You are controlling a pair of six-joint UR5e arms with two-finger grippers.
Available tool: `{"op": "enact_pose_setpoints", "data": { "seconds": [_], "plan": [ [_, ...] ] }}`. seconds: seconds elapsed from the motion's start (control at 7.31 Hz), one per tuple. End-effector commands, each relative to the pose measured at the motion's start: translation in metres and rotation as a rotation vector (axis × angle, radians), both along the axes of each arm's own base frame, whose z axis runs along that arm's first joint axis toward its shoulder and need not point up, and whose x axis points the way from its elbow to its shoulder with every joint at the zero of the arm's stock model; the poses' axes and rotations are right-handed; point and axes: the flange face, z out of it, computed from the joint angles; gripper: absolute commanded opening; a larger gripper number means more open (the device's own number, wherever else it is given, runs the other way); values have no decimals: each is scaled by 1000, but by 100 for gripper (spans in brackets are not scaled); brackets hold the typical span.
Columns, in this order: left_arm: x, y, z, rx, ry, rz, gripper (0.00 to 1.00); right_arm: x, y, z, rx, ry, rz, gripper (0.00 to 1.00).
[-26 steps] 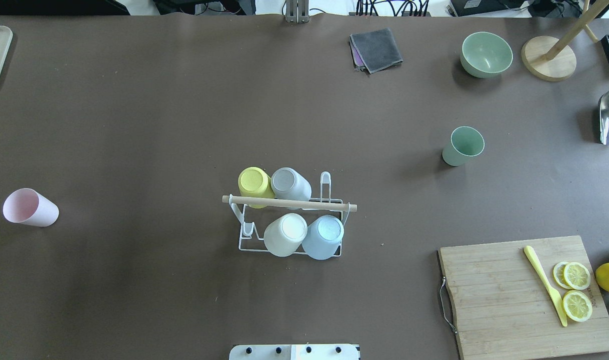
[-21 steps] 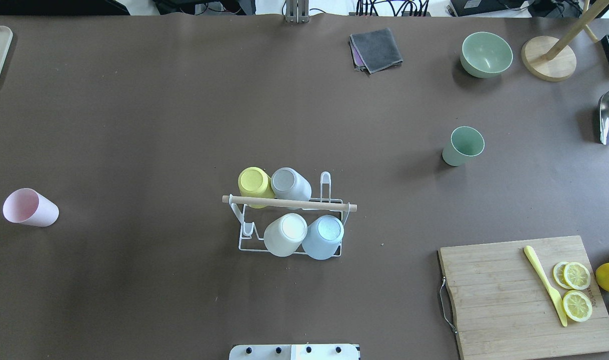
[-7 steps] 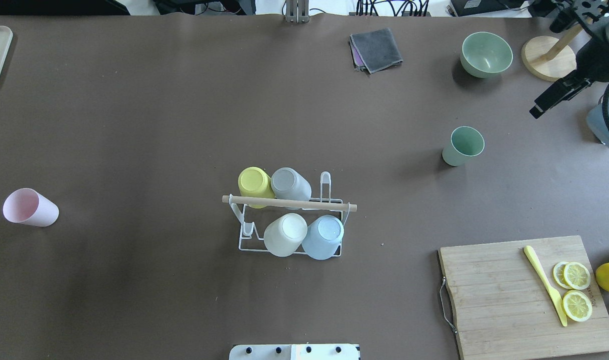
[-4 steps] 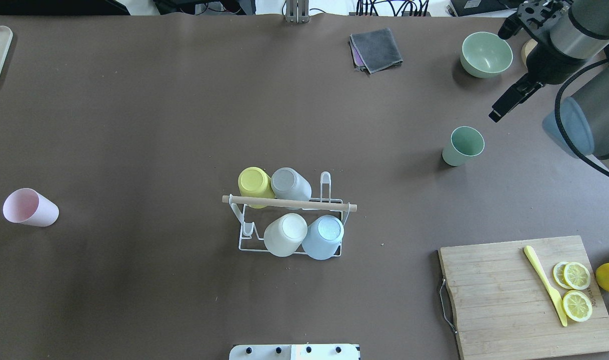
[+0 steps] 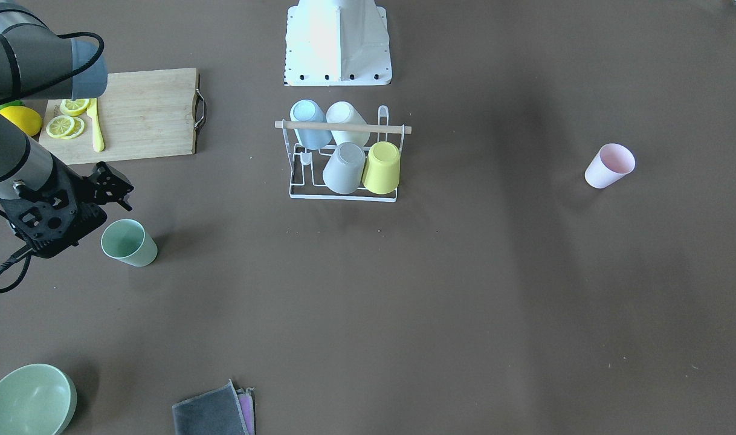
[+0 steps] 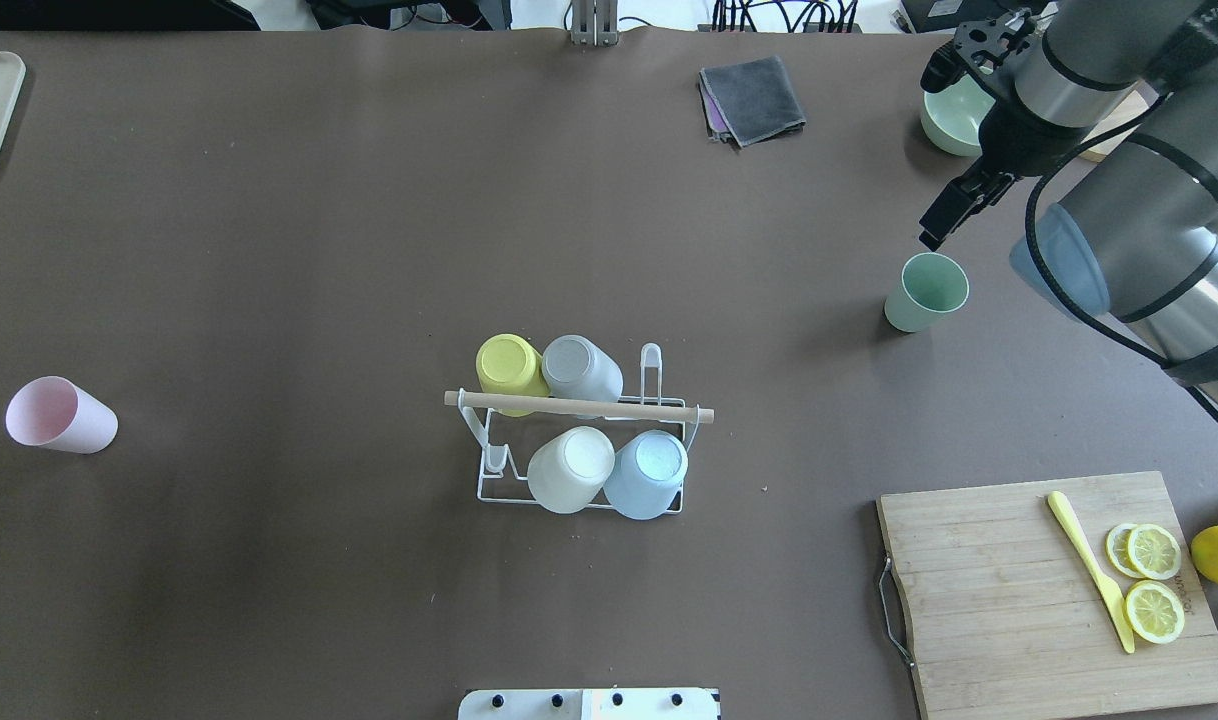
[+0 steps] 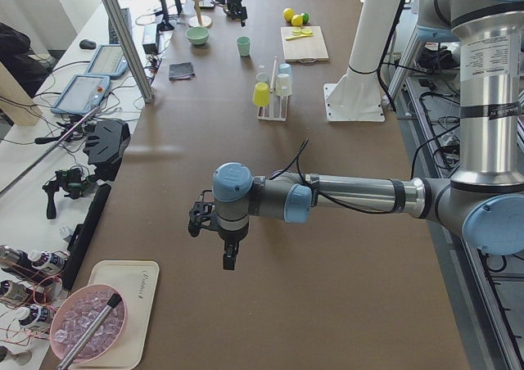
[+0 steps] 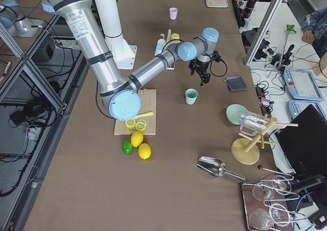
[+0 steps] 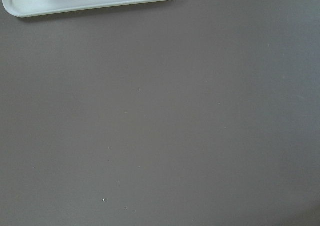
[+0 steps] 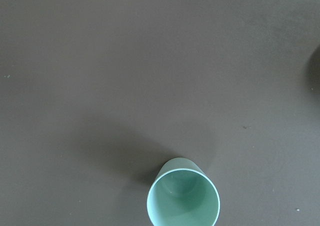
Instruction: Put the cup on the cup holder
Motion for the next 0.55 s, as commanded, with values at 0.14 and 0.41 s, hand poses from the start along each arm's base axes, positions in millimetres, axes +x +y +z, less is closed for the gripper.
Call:
{"op": "enact_pose_setpoints", "data": {
  "seconds": [0.14,0.41],
  "plan": [
    [1,-1,-1,2,0,2,98,-78,-22,-12,-13,136,-50,100],
    [1,-1,1,-3,0,2,98,-95,-31,-13,-22,154,-72,100]
  ]
}}
